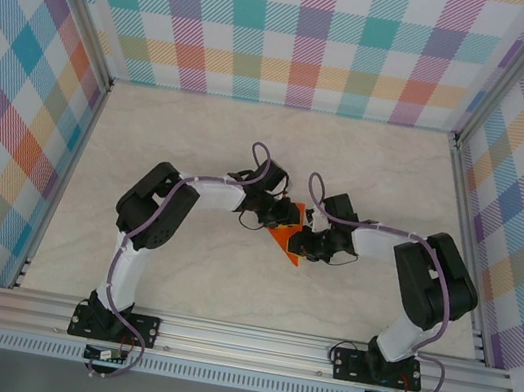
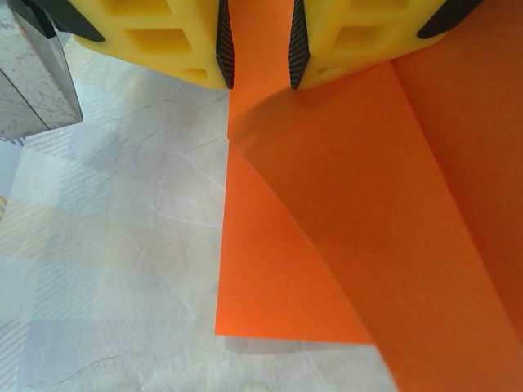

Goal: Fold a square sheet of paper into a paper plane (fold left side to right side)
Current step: Fourth fold the wing at the center of the table.

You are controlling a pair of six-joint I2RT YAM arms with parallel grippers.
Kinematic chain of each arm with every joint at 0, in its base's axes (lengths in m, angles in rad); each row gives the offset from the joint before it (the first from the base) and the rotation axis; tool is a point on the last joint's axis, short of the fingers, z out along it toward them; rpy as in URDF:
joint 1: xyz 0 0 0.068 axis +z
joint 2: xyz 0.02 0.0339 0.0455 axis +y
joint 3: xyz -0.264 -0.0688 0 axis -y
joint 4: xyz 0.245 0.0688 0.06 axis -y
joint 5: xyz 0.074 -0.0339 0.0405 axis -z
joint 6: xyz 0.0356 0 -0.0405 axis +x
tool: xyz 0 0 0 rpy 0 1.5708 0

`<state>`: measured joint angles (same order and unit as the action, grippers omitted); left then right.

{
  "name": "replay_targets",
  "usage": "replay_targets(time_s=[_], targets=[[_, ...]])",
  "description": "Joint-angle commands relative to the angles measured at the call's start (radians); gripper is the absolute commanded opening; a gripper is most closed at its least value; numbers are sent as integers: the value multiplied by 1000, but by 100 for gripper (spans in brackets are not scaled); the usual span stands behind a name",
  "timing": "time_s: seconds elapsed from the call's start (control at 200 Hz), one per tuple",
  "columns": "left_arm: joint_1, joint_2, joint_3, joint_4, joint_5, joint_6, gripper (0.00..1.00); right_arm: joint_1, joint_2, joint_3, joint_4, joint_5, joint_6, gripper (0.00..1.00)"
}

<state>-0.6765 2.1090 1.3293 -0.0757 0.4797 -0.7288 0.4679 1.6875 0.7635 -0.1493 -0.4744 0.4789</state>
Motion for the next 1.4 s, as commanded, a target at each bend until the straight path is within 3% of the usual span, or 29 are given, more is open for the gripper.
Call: replay_targets(time_s=[0.0,0.46,0.79,1.0,1.395], targets=[[-1,32,-23,-46,-39,7,27,12,-7,0,-114,53,-31,19],[0,35,-15,-52,-38,11,27,25,-94,-83,-168,71,-56,14],[-1,34,-21,-48,-37,7,27,27,-268,-11,-201,64,-27,16],[-1,34,-21,-47,-38,6,27,48,-164,-13,-89,-28,25,15],[-1,31,-24,-47,-36,9,27,35,-74,-10,-53,20,54,16]])
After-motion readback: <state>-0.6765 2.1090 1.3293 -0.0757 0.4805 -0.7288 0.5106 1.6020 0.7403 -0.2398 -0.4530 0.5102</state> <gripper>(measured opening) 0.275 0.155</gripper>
